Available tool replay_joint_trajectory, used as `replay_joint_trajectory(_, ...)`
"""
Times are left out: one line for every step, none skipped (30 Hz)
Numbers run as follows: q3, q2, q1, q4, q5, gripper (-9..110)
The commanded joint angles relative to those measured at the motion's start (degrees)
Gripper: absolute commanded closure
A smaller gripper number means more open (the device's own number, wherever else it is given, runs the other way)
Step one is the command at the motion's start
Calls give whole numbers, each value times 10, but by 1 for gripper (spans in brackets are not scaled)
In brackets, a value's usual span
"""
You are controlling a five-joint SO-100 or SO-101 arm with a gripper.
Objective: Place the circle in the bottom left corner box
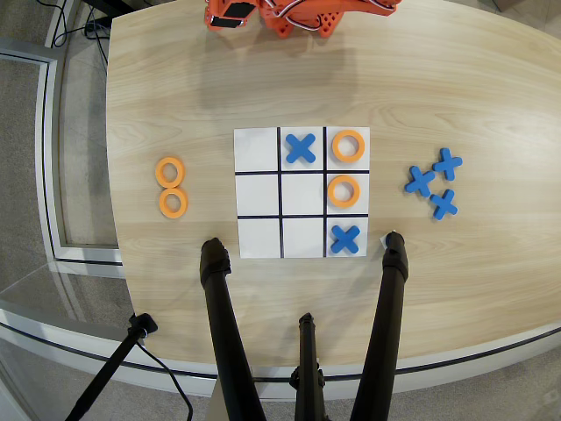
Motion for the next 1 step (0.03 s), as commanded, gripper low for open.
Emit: replay_joint_trajectory(32, 10, 3, 3, 4, 101)
